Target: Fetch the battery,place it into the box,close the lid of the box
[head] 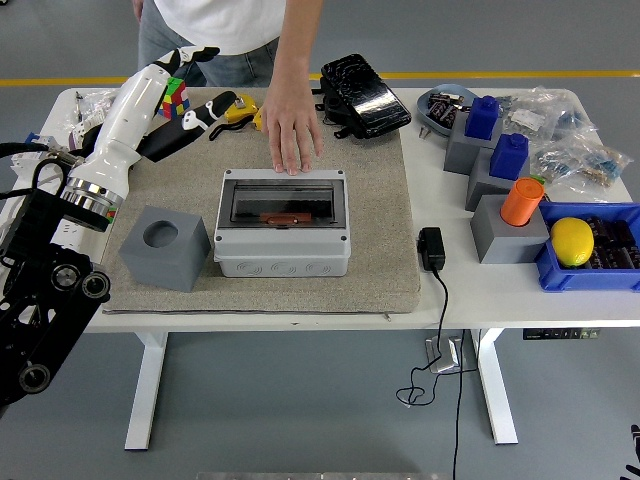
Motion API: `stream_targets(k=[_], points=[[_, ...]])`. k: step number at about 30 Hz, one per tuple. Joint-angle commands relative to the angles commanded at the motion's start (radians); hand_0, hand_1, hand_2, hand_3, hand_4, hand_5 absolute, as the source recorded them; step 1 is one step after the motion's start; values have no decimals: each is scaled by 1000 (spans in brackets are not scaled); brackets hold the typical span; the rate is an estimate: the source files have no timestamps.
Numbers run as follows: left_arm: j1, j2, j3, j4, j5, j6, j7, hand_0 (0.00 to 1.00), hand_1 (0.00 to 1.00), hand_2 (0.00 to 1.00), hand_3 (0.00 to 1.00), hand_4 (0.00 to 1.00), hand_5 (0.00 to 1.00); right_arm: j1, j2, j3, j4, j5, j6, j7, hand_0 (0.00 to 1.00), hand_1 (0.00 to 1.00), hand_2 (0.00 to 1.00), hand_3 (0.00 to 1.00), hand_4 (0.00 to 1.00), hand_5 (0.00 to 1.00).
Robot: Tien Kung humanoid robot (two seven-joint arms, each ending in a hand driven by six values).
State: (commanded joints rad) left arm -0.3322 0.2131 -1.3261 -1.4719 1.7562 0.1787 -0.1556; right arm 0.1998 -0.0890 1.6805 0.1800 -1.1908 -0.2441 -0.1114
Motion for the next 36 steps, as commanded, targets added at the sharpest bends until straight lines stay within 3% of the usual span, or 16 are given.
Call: stream_targets(k=[1,4,7,12,16,21,36], points=[[7,2,-25,11,-46,-19,-30,998,998,975,964,998,998,1,0,-1,0,2,0,0,831,802,764,790,998,998],[24,16,-77,42,-169,-81,-84,998,998,975,964,998,998,0,-1,3,0,0,0,-1,831,802,764,790,998,998],[44,32,-110,72,-299,-147,-101,998,998,983,973,998,998,0,-1,7,0,0,0,0,831,802,763,790,998,998],[76,77,-119,133,-507,-270,-69,998,998,983,973,998,998,0,0,8,0,3,1,3,831,802,763,790,998,998],[97,82,-123,166,-671,-352,-33,998,998,982,973,998,998,2,2,5,0,8,2,6,832,802,764,791,998,998],[115,81,-144,157,-843,-352,-12,998,998,973,969,998,998,3,2,5,0,5,3,4,833,803,765,791,998,998],[121,90,-147,149,-811,-323,2,983,978,934,925,998,998,-3,3,6,0,3,1,5,834,803,766,786,998,998]])
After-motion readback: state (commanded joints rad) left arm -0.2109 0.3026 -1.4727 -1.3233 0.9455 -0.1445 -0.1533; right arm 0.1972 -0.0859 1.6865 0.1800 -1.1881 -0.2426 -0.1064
